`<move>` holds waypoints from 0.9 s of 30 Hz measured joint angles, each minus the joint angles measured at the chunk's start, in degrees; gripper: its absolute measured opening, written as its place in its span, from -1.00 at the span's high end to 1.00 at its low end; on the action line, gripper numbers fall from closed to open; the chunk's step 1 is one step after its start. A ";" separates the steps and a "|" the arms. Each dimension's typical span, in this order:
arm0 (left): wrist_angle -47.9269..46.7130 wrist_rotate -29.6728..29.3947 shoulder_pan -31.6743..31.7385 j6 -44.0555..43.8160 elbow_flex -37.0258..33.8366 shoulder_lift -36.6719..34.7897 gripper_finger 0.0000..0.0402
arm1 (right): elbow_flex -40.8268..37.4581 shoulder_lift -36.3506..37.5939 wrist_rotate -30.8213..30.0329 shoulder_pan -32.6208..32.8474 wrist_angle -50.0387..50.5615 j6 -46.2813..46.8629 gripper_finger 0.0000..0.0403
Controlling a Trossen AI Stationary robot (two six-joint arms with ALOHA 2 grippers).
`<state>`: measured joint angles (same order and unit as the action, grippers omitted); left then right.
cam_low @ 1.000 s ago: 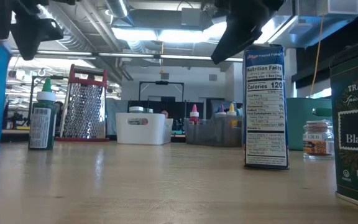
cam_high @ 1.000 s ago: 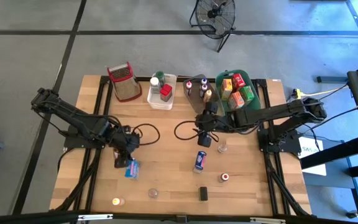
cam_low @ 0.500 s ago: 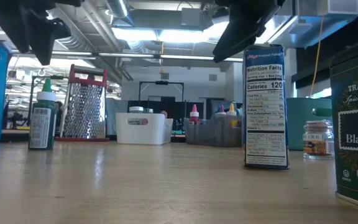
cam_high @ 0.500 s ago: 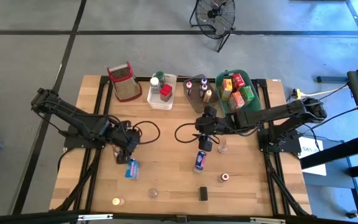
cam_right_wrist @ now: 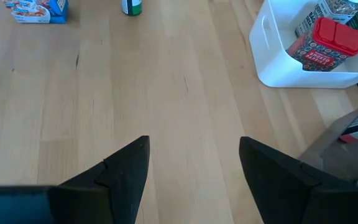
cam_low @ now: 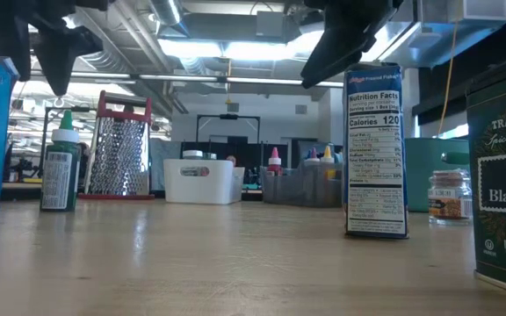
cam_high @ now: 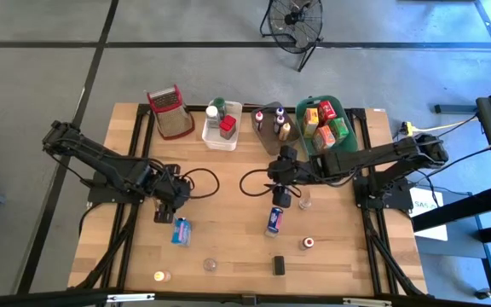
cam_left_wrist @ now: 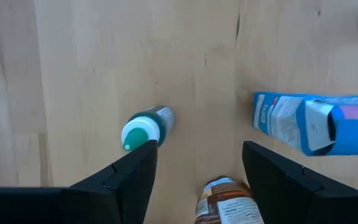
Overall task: Pick & Place Kitchen Items
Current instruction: Put the green food coloring bottle into the black bin
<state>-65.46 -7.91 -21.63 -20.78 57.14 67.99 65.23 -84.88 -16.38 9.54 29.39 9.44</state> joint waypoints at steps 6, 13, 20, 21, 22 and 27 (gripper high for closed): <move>-0.39 -0.10 0.00 0.14 0.00 0.00 -0.15 | 0.00 0.00 0.00 -0.04 0.00 -0.03 -0.24; -0.38 0.14 0.00 0.14 0.00 0.00 -0.15 | 0.00 0.00 0.04 -0.11 0.00 -1.32 -0.24; -0.39 0.07 0.00 2.96 0.00 0.00 -0.16 | 0.00 0.00 0.02 -0.15 -0.04 -2.02 -0.24; -0.39 0.06 0.00 3.49 0.00 0.00 -0.16 | 0.00 0.00 0.02 -0.15 -0.04 -2.02 -0.24; -0.39 0.07 0.00 4.01 0.00 0.00 -0.16 | 0.00 0.00 0.00 -0.15 -0.04 -2.02 -0.24; -0.39 -0.32 0.00 4.48 0.00 0.00 -0.15 | 0.00 0.00 0.02 -0.15 -0.04 -2.02 -0.24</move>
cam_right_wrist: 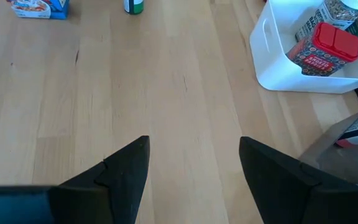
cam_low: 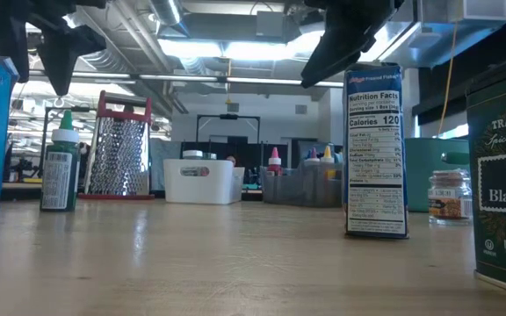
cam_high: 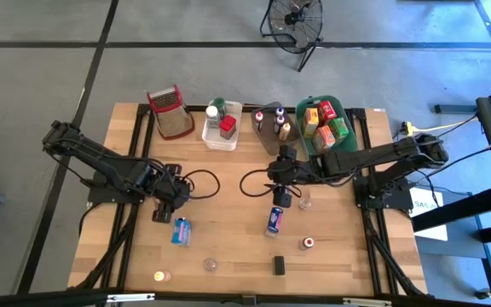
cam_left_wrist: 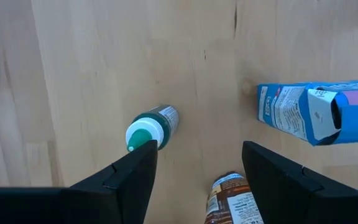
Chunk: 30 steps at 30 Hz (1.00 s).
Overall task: Pick & Place Kitchen Items
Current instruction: Put the green food coloring bottle into the black bin
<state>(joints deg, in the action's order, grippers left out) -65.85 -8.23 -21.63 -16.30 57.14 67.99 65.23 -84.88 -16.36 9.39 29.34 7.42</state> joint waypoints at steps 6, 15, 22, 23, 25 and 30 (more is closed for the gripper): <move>-0.86 -3.26 -0.02 -4.81 0.00 0.00 -0.16 | 0.00 0.00 -0.02 0.00 -0.02 -0.44 -0.24; -7.33 -6.40 -0.02 -7.72 0.00 0.00 -0.16 | 0.00 0.00 -0.02 0.00 -0.02 -0.81 -0.24; -7.25 -6.88 -0.02 -7.43 0.00 0.00 -0.15 | 0.00 0.00 -0.02 0.00 -0.03 -0.81 -0.24; -7.25 -6.90 -0.02 -6.97 0.00 0.00 -0.15 | 0.00 0.00 -0.02 0.00 -0.02 -0.81 -0.24; -7.25 -7.56 -0.01 -6.31 0.00 0.00 -0.16 | 0.00 0.00 -0.02 0.00 -0.03 -0.81 -0.24; -4.17 -6.21 1.45 -3.50 -1.17 -0.02 -0.15 | 0.00 0.00 -0.02 0.00 -0.04 -0.81 -0.24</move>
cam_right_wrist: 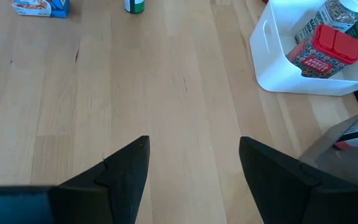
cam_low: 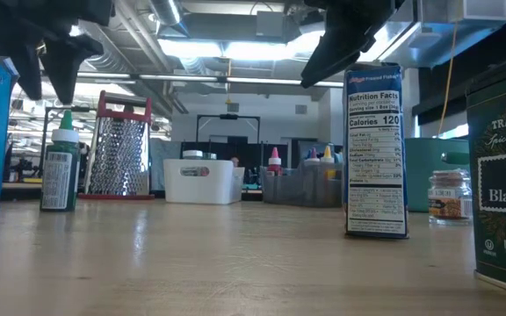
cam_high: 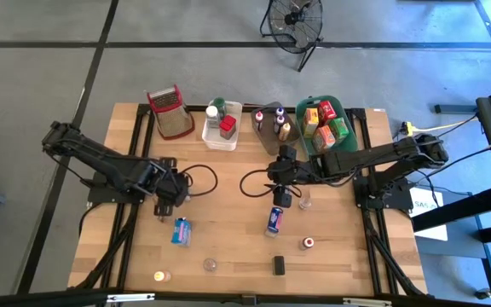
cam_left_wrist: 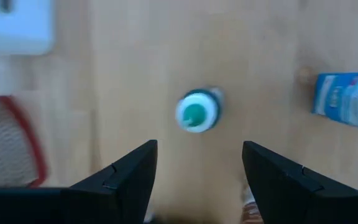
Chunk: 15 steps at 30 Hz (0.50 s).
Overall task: Pick & Place Kitchen Items
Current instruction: Put the green food coloring bottle into the black bin
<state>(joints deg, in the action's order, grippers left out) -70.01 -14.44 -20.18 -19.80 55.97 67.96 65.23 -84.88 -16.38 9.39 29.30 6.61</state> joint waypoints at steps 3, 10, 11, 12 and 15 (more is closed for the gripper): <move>3.07 3.41 1.47 3.13 -1.49 0.02 -0.15 | 0.00 0.00 0.00 0.00 -0.02 0.00 -0.24; 5.90 1.89 4.32 4.14 -4.09 0.02 -0.15 | 0.00 0.00 0.00 -0.07 -0.02 -0.02 -0.24; 5.90 1.96 4.68 4.17 -4.45 0.02 -0.15 | 0.00 0.00 0.00 -0.08 0.00 -0.02 -0.24; 5.88 2.24 4.92 4.34 -4.78 0.02 -0.15 | 0.00 0.00 0.00 -0.09 0.00 -0.02 -0.24; 5.59 4.29 5.37 5.76 -5.14 0.03 -0.15 | 0.00 0.00 -0.01 -0.13 0.00 -0.67 -0.24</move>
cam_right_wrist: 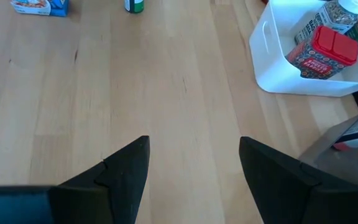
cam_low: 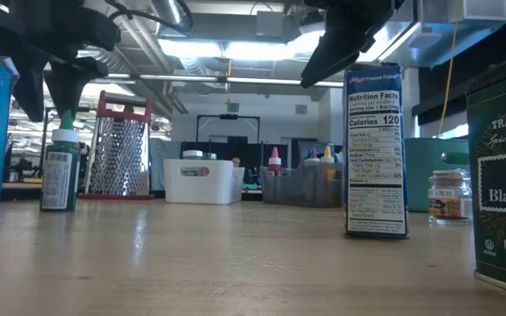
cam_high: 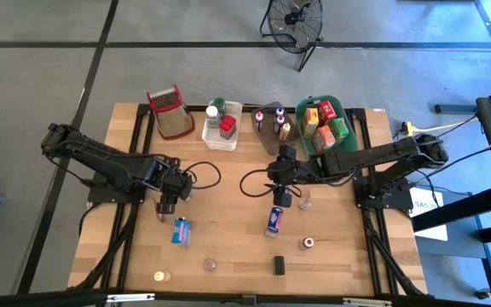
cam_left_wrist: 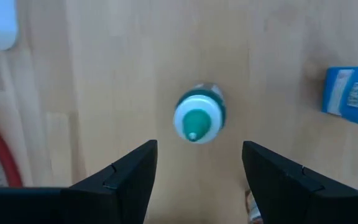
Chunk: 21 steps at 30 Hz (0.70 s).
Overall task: Pick & Place Kitchen Items
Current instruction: Put the green food coloring bottle into the black bin
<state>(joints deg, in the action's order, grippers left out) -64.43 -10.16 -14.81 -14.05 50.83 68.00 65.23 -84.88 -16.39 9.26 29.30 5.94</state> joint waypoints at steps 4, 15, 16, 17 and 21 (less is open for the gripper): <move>0.88 0.75 -0.02 0.38 0.00 0.01 -0.16 | 0.00 0.00 0.00 -0.22 0.00 -0.18 -0.24; 3.75 0.99 -0.02 0.83 0.00 0.01 -0.16 | 0.00 0.00 -0.02 -0.26 -0.02 -0.16 -0.24; 4.07 1.03 -0.02 0.24 0.00 0.00 -0.15 | 0.00 0.00 -0.02 -0.26 -0.02 -0.14 -0.24; 4.43 1.03 -0.02 -0.18 0.00 0.00 -0.15 | 0.00 0.00 -0.02 -0.26 -0.02 -0.14 -0.24; 4.68 0.98 -0.02 -0.15 0.00 0.01 -0.15 | 0.00 0.00 -0.02 -0.26 -0.01 -0.22 -0.24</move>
<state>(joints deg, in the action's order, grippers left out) -59.75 -9.18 -14.83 -14.20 50.83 68.01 65.23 -84.88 -16.40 8.99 29.29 5.73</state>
